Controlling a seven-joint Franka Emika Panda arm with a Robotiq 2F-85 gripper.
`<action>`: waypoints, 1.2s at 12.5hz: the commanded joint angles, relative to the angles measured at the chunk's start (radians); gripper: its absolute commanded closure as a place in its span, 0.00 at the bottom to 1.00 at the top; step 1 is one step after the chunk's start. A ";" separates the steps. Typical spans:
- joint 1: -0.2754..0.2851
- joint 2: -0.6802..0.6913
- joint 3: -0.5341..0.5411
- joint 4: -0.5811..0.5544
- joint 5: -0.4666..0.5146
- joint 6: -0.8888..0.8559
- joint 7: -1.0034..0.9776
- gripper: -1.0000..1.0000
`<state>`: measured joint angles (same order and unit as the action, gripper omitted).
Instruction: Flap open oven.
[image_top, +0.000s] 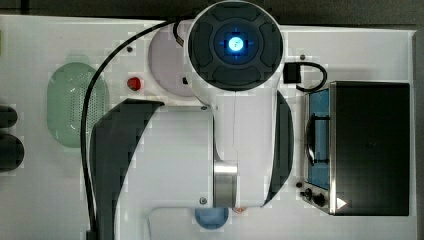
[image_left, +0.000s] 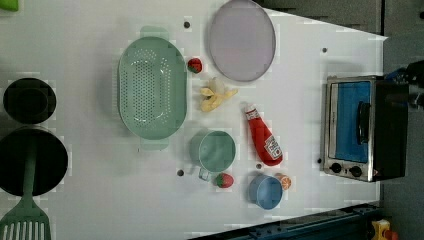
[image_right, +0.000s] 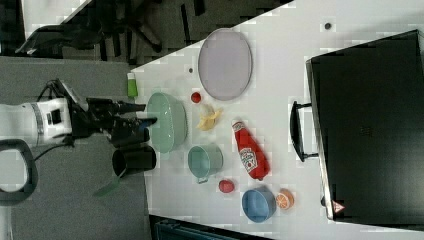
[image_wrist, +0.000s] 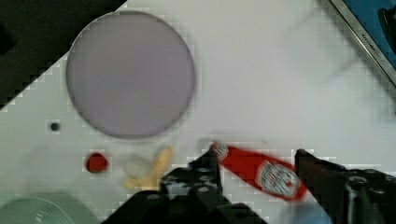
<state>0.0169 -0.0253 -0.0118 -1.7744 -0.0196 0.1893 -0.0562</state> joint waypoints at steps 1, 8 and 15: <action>-0.036 -0.388 -0.053 -0.209 0.013 -0.213 0.180 0.21; -0.036 -0.388 -0.053 -0.209 0.013 -0.213 0.180 0.17; -0.042 -0.381 -0.087 -0.225 0.008 -0.213 0.154 0.82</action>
<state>-0.0183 -0.3904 -0.0783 -1.9961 -0.0144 -0.0217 0.0815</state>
